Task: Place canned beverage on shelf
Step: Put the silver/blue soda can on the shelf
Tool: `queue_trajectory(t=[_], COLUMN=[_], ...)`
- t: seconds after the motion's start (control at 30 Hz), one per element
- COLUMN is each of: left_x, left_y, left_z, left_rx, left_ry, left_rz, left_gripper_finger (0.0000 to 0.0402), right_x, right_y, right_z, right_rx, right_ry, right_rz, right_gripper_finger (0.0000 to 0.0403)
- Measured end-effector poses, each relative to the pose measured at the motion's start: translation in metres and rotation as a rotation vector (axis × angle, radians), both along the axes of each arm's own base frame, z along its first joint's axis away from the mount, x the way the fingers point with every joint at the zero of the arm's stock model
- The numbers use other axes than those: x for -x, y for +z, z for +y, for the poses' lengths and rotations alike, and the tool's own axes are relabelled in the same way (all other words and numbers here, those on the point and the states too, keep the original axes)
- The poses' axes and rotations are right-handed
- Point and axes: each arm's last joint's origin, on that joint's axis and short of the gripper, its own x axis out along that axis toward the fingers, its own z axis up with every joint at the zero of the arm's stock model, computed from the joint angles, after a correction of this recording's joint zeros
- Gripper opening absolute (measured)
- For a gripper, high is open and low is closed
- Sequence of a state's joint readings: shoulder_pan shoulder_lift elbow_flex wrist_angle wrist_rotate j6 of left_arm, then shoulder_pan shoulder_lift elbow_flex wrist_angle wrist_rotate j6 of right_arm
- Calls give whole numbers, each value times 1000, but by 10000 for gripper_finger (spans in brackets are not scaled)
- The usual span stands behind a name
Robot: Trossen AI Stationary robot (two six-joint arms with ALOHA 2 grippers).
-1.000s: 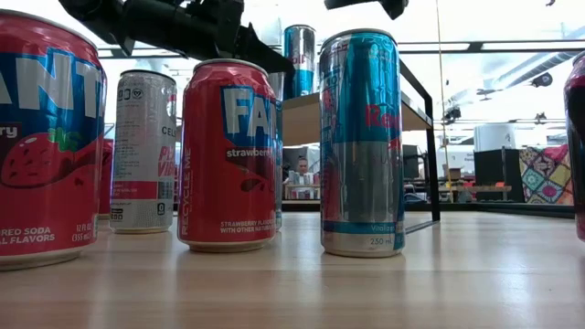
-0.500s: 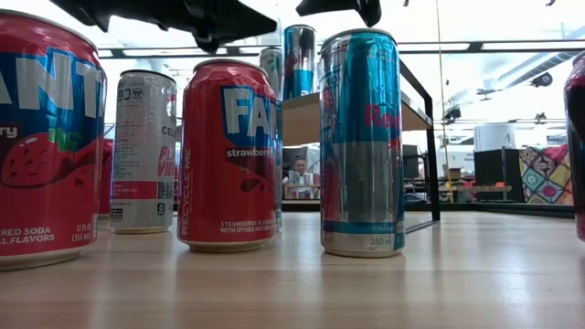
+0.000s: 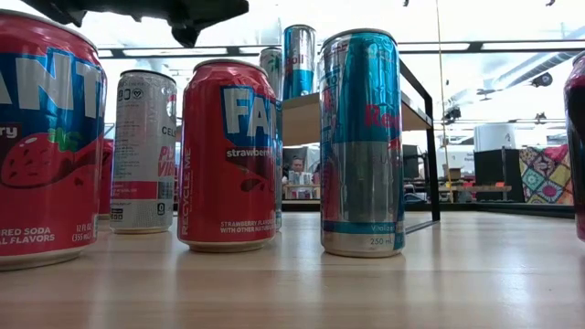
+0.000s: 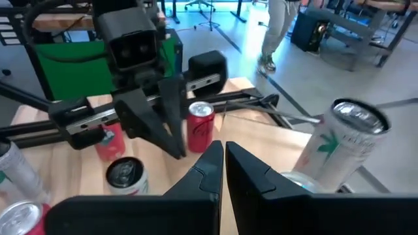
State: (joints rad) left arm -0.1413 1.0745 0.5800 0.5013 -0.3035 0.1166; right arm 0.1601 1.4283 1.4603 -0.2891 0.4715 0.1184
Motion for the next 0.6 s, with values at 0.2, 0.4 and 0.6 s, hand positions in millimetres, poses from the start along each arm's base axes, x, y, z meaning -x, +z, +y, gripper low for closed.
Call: queue_trajectory(t=[0.2,0.4,0.6], left_x=[6,7,7], left_y=[-1,-1,0], left_z=[1,1,1], left_rx=[14,14,2], left_ry=[1,1,1], left_rz=[-10,-12,-12], left_gripper_finger=[0,0,0], right_x=[1,1,1], right_y=[-6,-11,-11], right_z=[-16,-26,-27], right_rx=[-34,-53,-52], right_ry=[-65,-102,-106], right_rz=[57,81,76], right_gripper_finger=[9,9,9])
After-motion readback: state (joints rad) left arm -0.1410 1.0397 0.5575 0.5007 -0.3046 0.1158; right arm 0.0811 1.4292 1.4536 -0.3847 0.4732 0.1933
